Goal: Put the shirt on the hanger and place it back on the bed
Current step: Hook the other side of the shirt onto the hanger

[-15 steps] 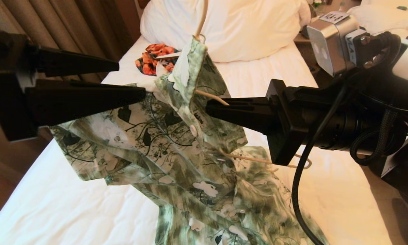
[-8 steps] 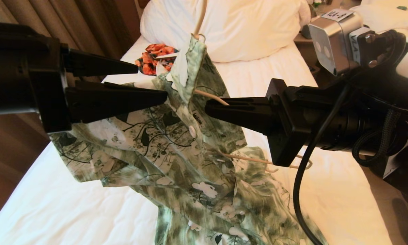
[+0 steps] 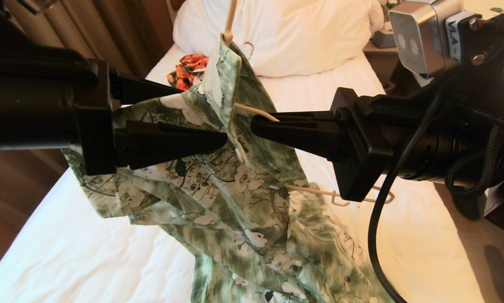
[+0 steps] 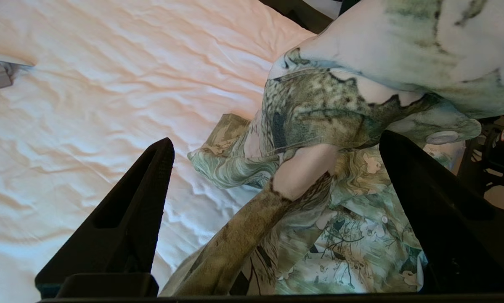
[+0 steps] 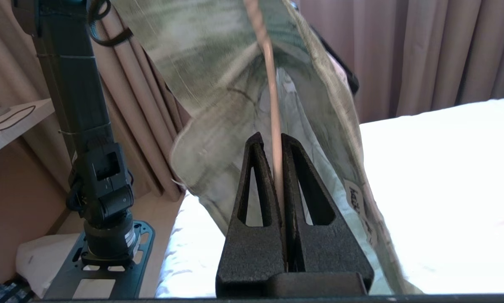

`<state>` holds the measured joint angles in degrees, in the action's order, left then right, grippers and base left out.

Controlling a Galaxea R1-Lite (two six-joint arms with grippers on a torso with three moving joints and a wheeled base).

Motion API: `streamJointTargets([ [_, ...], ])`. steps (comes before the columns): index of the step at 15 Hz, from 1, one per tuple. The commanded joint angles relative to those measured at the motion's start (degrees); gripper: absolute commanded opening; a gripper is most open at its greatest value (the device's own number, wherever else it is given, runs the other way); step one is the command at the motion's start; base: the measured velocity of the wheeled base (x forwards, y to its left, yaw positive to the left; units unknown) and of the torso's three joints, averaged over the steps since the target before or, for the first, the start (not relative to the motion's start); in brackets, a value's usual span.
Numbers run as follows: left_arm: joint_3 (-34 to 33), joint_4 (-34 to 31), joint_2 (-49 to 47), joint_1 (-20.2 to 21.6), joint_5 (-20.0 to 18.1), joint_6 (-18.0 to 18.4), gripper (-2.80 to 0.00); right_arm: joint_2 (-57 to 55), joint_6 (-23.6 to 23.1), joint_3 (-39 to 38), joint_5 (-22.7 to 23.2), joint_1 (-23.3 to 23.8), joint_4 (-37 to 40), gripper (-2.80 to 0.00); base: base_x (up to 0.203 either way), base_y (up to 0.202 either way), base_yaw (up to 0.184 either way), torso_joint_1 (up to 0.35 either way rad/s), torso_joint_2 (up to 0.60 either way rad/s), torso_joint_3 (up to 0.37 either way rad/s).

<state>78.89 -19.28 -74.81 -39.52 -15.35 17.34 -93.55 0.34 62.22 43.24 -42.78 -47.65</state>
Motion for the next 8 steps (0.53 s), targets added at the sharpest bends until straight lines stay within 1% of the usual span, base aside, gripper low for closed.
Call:
streamJointTargets([
  [1,0.0,-0.1,-1.0,0.0,-0.2,0.1,0.0,0.4,0.0,-0.1,0.3,0.0,-0.4,-2.8,0.0,0.0,0.0,0.0,0.0,0.0],
  [4,0.5,0.1,-1.8,-0.2,-0.2,0.1,0.0,0.6,0.0,-0.1,0.3,0.0,-0.4,-2.8,0.0,0.0,0.0,0.0,0.0,0.0],
  [5,0.6,0.1,-1.8,-0.3,-0.2,0.1,-2.8,0.5,0.1,0.0,0.2,0.0,-0.4,-2.8,0.0,0.0,0.0,0.0,0.0,0.0],
  [8,0.7,0.1,-1.7,-0.4,-0.2,0.0,-2.8,0.5,0.3,0.1,0.1,0.2,-0.5,-2.8,0.0,0.0,0.0,0.0,0.0,0.0],
])
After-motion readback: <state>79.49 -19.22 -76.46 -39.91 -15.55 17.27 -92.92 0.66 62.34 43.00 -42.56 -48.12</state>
